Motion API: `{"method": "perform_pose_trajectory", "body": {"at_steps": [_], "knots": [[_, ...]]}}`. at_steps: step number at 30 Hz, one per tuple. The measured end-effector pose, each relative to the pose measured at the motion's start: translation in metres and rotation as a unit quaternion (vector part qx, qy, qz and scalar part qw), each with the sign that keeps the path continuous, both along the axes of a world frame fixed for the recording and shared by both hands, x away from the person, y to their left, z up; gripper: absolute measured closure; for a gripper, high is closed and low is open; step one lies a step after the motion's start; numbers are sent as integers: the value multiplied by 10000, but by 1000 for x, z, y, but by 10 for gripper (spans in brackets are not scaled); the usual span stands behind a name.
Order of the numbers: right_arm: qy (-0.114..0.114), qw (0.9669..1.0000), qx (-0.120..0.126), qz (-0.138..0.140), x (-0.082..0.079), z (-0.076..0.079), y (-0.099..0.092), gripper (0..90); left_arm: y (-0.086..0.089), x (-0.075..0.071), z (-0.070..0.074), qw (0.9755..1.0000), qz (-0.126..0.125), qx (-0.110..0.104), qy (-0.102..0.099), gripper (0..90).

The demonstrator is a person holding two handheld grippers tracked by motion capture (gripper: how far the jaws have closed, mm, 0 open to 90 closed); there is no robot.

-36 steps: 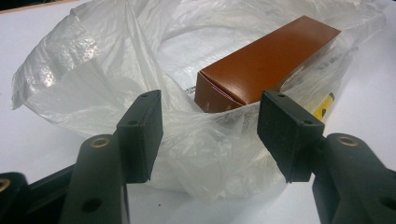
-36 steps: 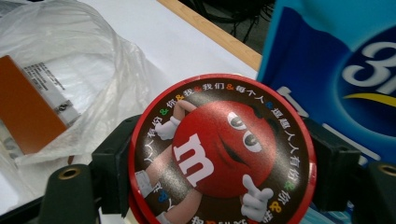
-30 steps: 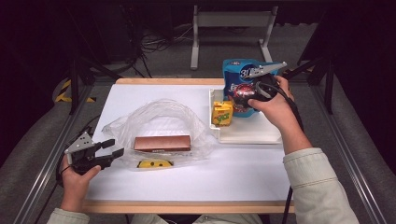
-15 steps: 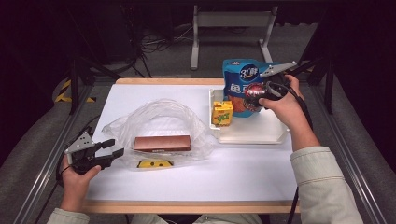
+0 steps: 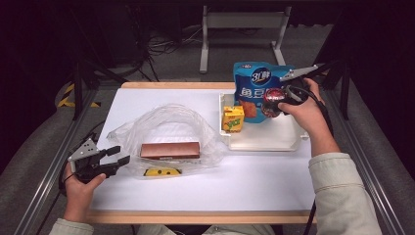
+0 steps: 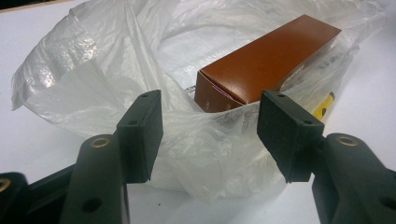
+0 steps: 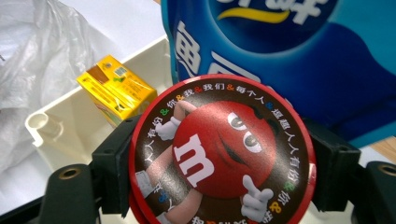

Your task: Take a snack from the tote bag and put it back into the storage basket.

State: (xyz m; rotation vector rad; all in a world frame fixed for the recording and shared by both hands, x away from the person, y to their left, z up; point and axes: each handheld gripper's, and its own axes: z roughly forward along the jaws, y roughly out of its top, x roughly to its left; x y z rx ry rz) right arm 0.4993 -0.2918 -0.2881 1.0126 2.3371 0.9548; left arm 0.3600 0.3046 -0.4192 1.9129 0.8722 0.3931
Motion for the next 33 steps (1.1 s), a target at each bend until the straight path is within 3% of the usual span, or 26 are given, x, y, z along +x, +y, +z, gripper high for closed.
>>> {"method": "perform_pose_trajectory", "body": {"at_steps": [14,26,33], "knots": [[138,9999,-22,-47,5,-19,-19,253,0,0,0,10000,15,-12,9,415],[165,9998,5,-135,8,-45,-27,253,0,0,0,10000,9,0,-2,414],[293,9993,53,-232,9,-58,-29,252,0,0,0,10000,15,-5,-8,413]]}}
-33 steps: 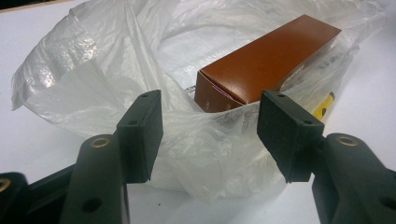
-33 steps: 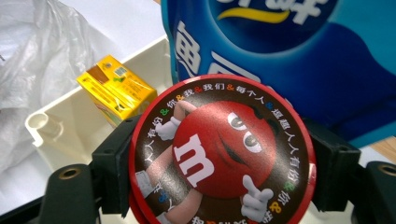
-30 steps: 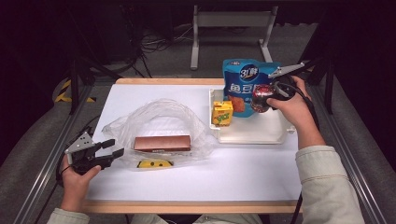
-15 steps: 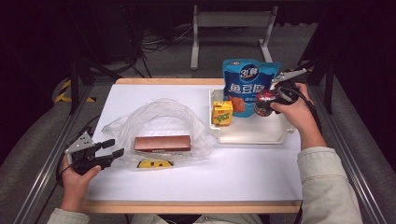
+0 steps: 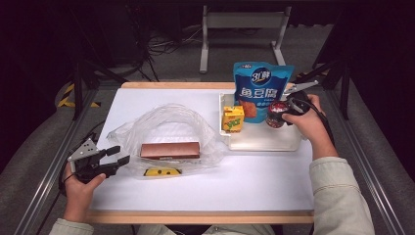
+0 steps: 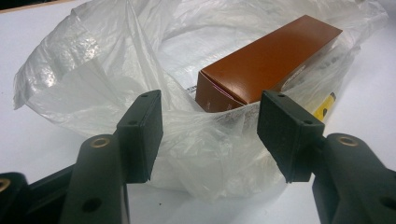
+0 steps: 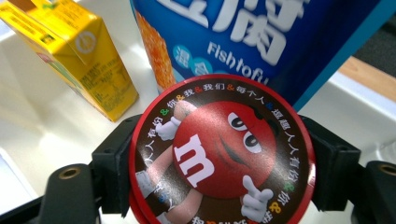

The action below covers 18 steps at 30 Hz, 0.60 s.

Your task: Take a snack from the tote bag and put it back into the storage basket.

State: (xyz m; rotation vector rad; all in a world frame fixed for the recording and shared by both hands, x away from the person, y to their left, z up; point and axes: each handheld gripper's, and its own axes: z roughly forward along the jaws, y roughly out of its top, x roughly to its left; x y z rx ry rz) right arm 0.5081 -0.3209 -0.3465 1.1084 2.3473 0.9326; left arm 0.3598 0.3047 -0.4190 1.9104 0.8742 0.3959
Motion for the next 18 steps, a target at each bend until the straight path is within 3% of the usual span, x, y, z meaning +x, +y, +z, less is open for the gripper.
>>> {"method": "perform_pose_trajectory", "body": {"at_steps": [18], "knots": [[164,9998,-94,-84,5,-27,-3,253,0,0,0,10000,-7,-6,9,413]]}}
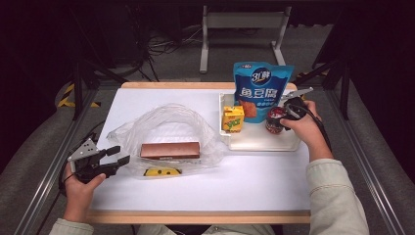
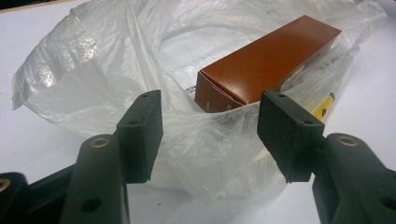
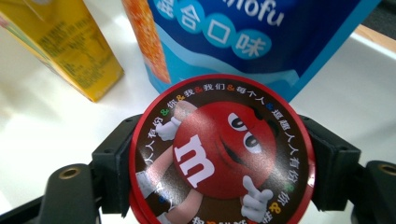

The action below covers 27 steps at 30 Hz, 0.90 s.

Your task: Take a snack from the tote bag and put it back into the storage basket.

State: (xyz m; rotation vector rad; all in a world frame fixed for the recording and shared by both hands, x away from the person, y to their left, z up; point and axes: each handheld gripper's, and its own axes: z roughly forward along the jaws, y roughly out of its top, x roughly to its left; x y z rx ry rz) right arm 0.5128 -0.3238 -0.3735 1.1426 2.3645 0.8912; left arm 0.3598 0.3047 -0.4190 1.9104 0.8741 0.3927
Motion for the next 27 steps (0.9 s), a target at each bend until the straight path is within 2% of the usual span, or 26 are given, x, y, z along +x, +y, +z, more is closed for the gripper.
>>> {"method": "perform_pose_trajectory", "body": {"at_steps": [4,9,23,27], "knots": [[74,9999,-104,-21,2,-2,1,253,0,0,0,10000,-5,4,3,413],[102,9999,-114,-51,2,-3,1,253,0,0,0,10000,0,-7,-5,413],[432,9983,-347,-156,3,-12,3,253,-1,0,0,10000,-3,-3,8,412],[430,9983,-334,-183,2,-13,1,252,-1,0,0,10000,-7,3,10,413]]}}
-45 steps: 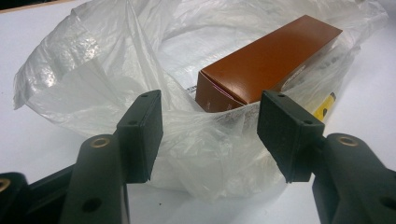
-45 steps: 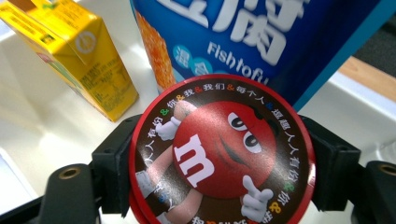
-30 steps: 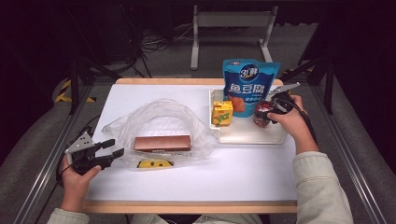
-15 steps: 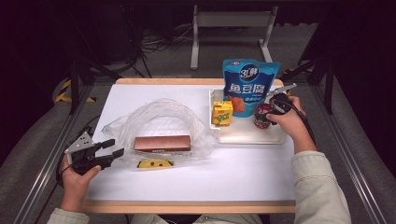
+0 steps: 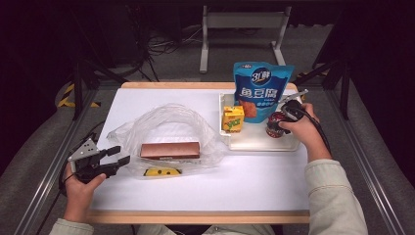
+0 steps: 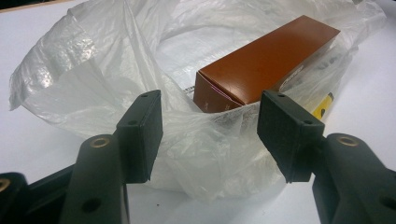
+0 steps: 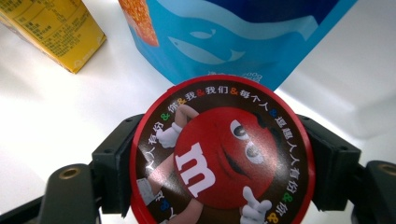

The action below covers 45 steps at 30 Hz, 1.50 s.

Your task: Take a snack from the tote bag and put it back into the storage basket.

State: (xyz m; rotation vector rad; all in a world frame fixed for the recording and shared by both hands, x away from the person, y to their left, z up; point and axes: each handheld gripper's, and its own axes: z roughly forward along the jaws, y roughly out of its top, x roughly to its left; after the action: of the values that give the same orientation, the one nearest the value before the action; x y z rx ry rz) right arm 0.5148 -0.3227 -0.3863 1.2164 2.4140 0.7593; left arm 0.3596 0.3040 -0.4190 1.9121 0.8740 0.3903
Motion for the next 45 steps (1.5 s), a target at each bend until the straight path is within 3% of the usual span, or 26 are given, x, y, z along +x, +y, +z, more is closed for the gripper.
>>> {"method": "perform_pose_trajectory", "body": {"at_steps": [10,17,20,23,26,29,33,45], "knots": [[16,10000,31,-4,-4,8,2,180,0,0,0,10000,-12,-1,11,411],[-242,9996,-61,-94,-12,21,4,195,0,0,0,10000,-9,5,26,410],[-476,9986,-38,-205,-17,30,4,213,0,0,0,10000,-14,2,11,410],[-728,9972,22,-141,-24,41,7,358,0,0,0,10000,-11,3,12,410],[-784,9968,98,70,-32,49,13,554,0,0,0,10000,-15,4,4,411],[-757,9969,89,202,-37,52,19,700,0,0,0,10000,-14,-11,-1,410],[-489,9978,76,445,-40,49,25,889,0,0,0,10000,-13,-5,0,411],[-134,9991,-66,407,-36,29,25,900,0,0,0,10000,-11,1,19,411]]}}
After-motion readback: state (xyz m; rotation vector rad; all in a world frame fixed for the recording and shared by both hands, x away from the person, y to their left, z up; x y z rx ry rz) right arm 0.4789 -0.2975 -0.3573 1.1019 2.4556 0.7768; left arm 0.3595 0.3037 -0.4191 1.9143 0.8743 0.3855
